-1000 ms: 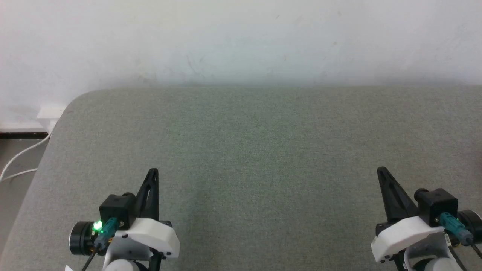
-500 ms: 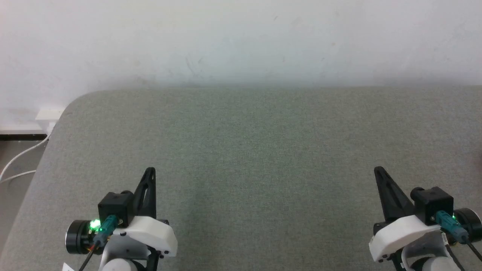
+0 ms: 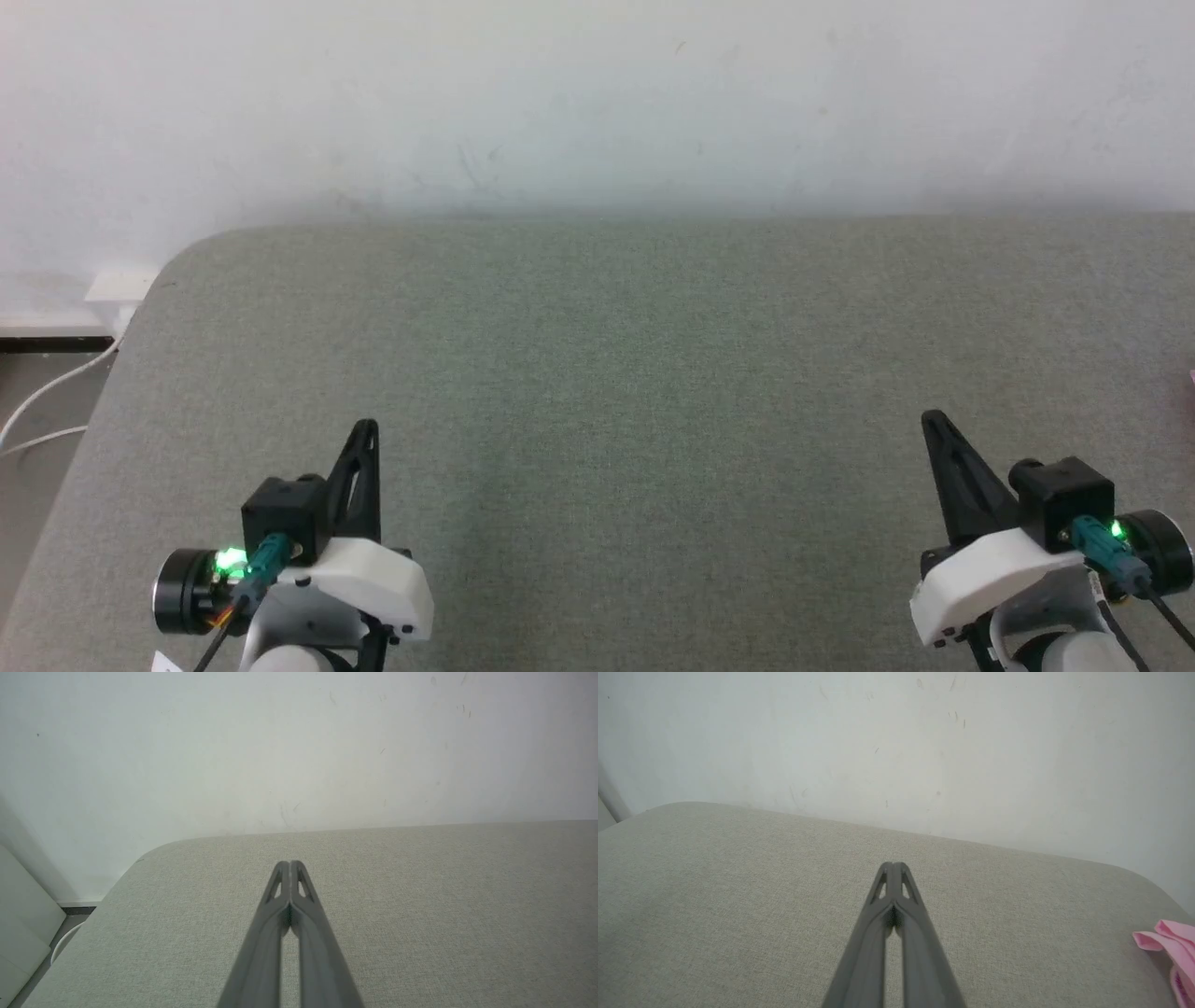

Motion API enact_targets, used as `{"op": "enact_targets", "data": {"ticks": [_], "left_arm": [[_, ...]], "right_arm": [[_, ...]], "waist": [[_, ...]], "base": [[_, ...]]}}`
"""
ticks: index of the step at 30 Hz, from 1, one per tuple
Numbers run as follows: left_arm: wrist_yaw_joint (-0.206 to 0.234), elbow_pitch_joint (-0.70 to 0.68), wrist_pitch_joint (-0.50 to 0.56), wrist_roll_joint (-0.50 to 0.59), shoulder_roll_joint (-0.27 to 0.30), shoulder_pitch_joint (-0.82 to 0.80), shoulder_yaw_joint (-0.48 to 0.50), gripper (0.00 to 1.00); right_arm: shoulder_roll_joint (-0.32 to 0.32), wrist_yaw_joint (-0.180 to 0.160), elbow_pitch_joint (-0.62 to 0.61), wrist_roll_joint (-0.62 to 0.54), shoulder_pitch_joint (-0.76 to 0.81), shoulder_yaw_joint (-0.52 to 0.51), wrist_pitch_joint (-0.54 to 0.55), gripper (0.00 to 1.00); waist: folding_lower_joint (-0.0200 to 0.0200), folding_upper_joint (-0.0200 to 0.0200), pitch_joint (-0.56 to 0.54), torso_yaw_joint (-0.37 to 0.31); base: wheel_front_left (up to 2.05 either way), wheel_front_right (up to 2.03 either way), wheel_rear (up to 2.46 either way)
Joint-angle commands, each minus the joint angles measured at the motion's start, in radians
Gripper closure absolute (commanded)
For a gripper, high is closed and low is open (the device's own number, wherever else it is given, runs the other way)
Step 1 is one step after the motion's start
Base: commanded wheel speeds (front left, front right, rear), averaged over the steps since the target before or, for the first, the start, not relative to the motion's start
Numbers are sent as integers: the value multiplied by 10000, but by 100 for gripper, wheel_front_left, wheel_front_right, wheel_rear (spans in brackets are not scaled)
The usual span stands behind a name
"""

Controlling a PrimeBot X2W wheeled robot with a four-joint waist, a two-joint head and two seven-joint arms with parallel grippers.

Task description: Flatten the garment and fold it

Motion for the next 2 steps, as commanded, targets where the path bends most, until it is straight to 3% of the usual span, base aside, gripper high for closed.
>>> {"op": "enact_targets", "data": {"ticks": [1, 2], "left_arm": [[66, -78, 62, 118, -18, 106, 57, 100], [66, -81, 66, 122, -18, 107, 58, 100]], "right_arm": [[41, -19, -12, -76, -159, 15, 45, 100], [41, -19, -12, -78, -161, 16, 47, 100]], "waist": [[0, 0, -2, -3], [0, 0, -3, -4]], "base": [[0, 0, 0], [0, 0, 0]]}}
